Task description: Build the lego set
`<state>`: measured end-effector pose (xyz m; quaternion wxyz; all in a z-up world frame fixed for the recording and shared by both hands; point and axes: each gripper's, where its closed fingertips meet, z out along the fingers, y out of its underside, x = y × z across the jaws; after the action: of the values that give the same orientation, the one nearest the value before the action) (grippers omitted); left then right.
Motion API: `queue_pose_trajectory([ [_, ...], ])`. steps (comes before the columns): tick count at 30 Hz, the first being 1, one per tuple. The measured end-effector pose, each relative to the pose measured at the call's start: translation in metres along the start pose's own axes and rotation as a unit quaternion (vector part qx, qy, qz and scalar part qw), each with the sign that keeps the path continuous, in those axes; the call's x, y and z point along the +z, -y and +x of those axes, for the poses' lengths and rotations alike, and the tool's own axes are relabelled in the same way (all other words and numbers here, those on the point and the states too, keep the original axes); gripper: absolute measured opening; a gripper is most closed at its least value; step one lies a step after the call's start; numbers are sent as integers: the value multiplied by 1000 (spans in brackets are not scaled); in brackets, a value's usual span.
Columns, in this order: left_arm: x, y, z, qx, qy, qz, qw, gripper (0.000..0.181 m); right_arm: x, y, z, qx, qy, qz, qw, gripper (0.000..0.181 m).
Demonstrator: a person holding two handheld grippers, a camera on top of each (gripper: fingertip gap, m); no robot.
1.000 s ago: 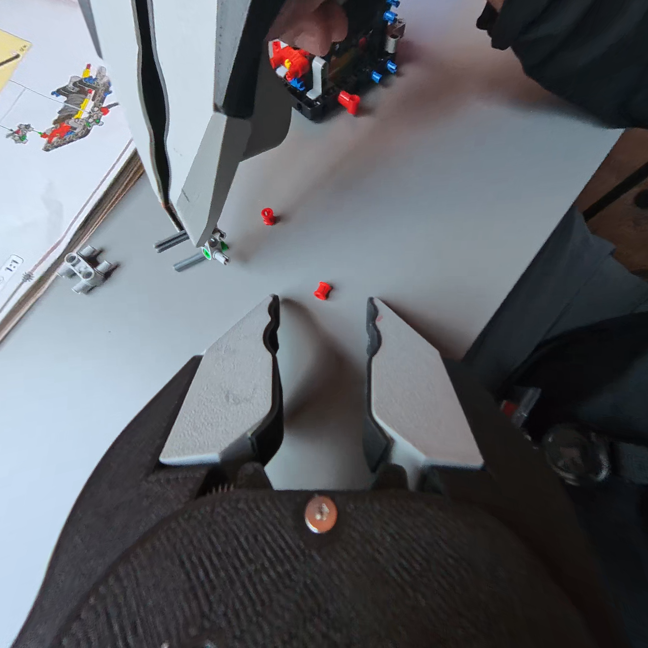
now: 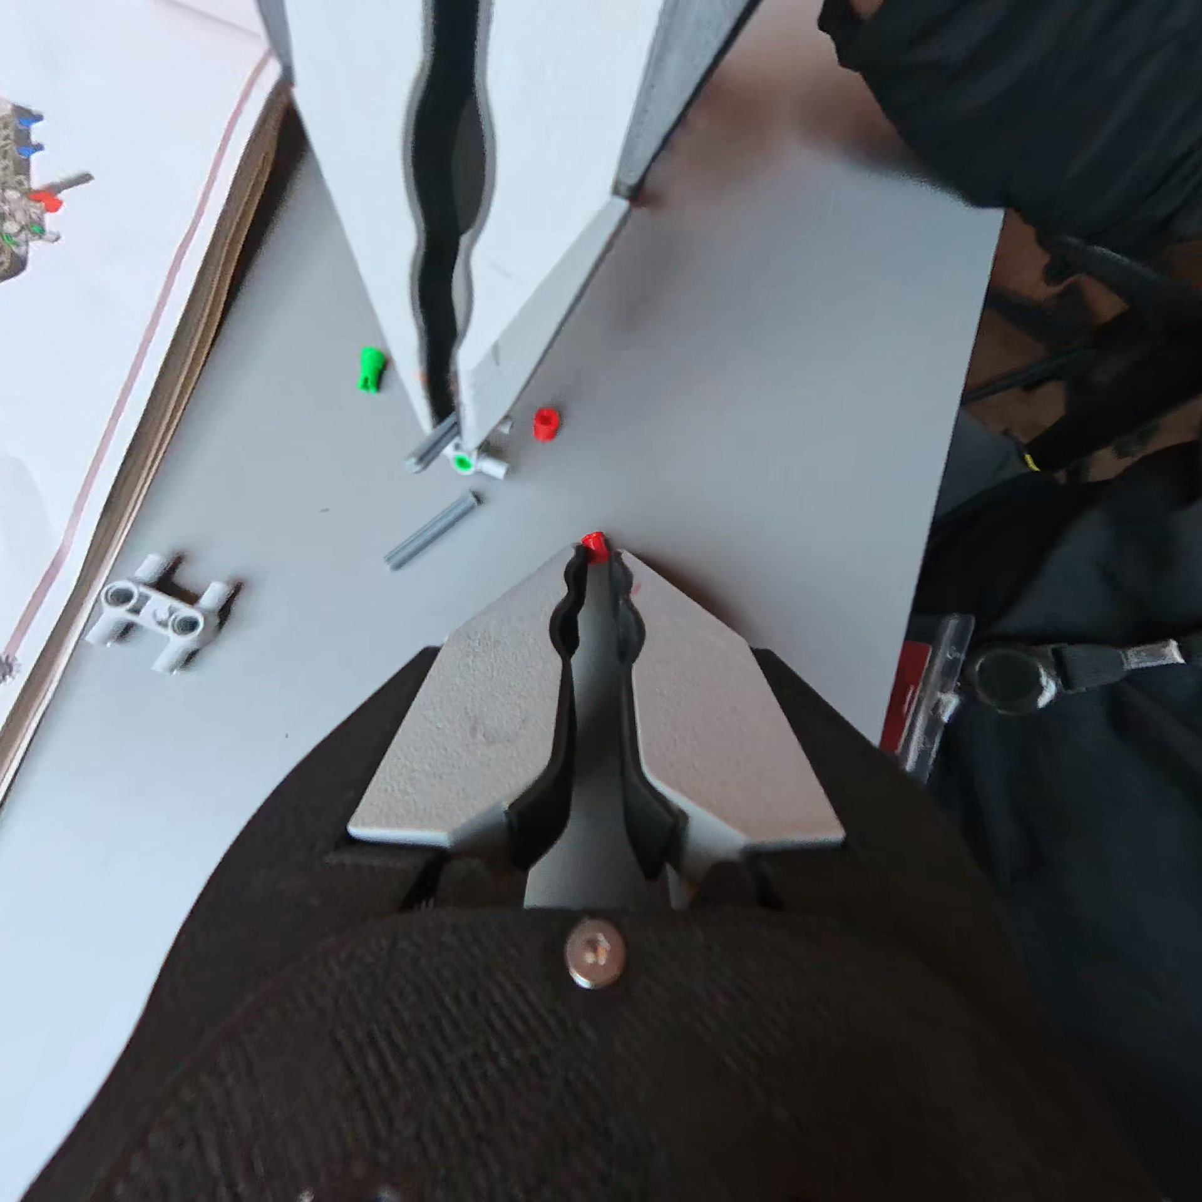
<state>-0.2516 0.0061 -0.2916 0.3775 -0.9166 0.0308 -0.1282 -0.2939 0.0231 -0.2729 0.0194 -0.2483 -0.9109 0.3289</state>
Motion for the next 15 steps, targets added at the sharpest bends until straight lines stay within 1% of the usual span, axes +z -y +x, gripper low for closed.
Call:
queue_pose_trajectory([
  [2,-8,-7,-2,-17,-14,-7,1000,4,3,2,-7,-6,12,-1,1000,2],
  [7,-29,-22,-11,-65,-38,-24,997,4,12,5,-16,-32,4,-15,999,2],
  [9,-31,-24,-13,-75,-41,-24,996,4,13,7,-17,-36,4,-16,999,2],
  [12,-32,-23,-10,-88,-50,-23,995,10,13,7,-17,-31,6,-14,999,2],
  [15,-32,-24,-11,-92,-42,-27,994,10,12,6,-16,-29,5,-15,999,2],
])
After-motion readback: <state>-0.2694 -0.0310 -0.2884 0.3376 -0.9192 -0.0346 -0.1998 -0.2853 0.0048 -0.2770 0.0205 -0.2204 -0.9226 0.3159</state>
